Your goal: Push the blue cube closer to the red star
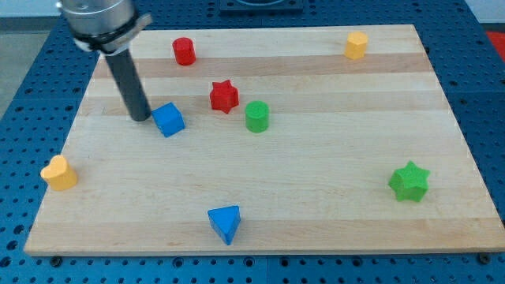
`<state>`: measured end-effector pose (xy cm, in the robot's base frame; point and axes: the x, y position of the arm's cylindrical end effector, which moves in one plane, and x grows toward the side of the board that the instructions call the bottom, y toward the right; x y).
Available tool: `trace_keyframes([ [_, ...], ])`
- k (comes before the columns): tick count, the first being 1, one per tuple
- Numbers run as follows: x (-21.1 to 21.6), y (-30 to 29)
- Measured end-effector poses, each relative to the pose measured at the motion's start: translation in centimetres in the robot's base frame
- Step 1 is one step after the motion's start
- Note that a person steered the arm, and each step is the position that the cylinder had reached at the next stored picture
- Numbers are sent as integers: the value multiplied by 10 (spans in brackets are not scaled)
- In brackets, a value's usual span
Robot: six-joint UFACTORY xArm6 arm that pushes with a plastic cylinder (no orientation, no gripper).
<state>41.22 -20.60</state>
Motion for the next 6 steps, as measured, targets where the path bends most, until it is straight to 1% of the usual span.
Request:
trace_keyframes([
  [1,10,6],
  [3,33,69],
  [4,26,86],
  [5,23,80],
  [6,44,46],
])
